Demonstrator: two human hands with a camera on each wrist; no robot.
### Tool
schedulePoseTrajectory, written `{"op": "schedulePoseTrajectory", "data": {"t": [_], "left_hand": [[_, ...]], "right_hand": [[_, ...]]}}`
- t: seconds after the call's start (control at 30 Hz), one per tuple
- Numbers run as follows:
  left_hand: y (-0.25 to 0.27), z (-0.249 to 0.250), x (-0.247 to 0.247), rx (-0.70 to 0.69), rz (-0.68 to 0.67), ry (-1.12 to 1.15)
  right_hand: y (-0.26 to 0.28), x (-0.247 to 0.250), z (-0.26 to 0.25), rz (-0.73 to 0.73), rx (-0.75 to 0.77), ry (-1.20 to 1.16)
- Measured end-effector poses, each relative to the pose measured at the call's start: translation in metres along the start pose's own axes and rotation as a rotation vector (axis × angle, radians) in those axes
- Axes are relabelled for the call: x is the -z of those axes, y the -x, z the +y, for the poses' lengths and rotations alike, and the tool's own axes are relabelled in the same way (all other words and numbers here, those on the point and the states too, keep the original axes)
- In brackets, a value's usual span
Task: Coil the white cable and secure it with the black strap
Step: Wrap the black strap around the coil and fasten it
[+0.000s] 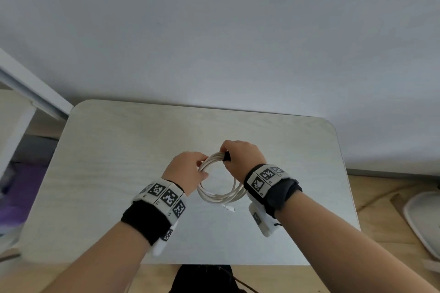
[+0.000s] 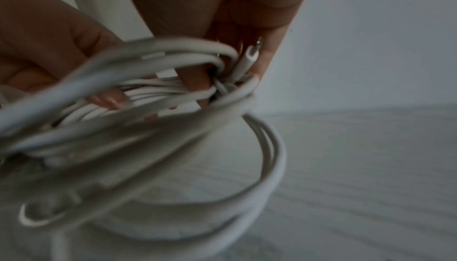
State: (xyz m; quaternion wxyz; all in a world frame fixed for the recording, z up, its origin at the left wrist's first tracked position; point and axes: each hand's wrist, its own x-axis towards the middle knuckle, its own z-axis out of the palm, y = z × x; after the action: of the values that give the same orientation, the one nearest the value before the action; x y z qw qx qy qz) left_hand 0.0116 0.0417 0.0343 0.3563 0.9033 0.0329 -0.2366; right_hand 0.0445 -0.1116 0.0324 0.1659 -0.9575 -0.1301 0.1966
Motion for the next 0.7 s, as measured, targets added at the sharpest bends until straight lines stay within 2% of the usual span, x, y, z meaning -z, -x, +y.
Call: {"op": "schedulePoseTrajectory", "data": {"t": [0.2, 0.4, 0.5, 0.7], "left_hand": [[-0.017, -0.022, -0.020, 0.042, -0.043, -0.072], [-0.027, -0.036, -0.032, 0.067, -0.007, -0.072], [-0.031, -0.045, -0.038, 0.118, 0.008, -0.072], [-0.034, -0.049, -0.044, 0.125, 0.051, -0.147]], "right_hand": [[-0.015, -0.032, 0.006, -0.110, -0.037, -0.004], [-0.024, -0.048, 0.010, -0.149, -0.047, -0.001], [-0.027, -0.054, 0.010, -0.143, -0.035, 0.000], [-0.031, -0.066, 0.011, -0.076, -0.002, -0.002]]}}
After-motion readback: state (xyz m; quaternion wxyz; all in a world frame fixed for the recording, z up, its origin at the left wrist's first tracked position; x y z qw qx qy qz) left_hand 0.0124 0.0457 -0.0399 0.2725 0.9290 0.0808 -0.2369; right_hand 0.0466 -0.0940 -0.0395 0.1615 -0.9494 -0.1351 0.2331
